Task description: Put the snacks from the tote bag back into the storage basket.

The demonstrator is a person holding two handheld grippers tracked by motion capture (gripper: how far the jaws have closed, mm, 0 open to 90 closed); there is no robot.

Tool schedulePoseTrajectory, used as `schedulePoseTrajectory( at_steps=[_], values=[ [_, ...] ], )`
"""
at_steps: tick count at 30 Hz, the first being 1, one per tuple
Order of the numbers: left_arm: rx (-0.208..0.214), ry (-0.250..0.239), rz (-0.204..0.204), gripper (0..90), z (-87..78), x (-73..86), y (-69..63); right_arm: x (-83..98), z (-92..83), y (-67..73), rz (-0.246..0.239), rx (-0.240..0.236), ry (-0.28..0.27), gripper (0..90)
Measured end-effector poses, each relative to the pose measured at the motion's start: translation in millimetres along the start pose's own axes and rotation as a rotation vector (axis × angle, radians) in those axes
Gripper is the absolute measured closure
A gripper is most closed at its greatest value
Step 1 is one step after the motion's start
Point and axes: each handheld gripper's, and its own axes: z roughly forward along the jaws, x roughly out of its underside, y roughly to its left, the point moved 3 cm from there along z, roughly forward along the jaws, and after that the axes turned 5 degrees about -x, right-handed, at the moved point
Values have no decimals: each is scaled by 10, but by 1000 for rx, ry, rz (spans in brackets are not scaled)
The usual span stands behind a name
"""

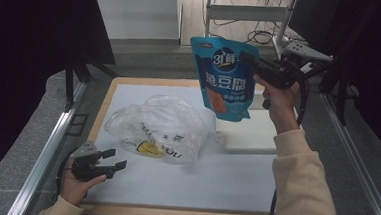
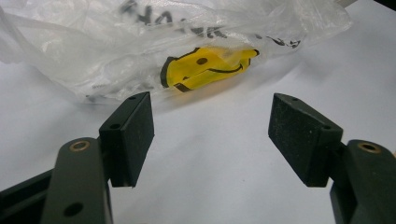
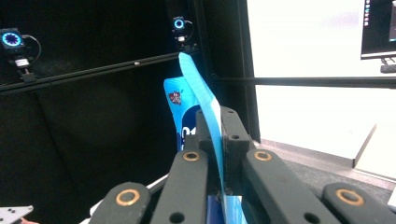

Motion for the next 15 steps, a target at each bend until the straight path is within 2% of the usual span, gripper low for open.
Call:
schedulePoseTrajectory(
  at_steps=[15],
  values=[
    [-7,1,9,319,15,5,4,53,-163,-210,-9,47,14,884]
  ],
)
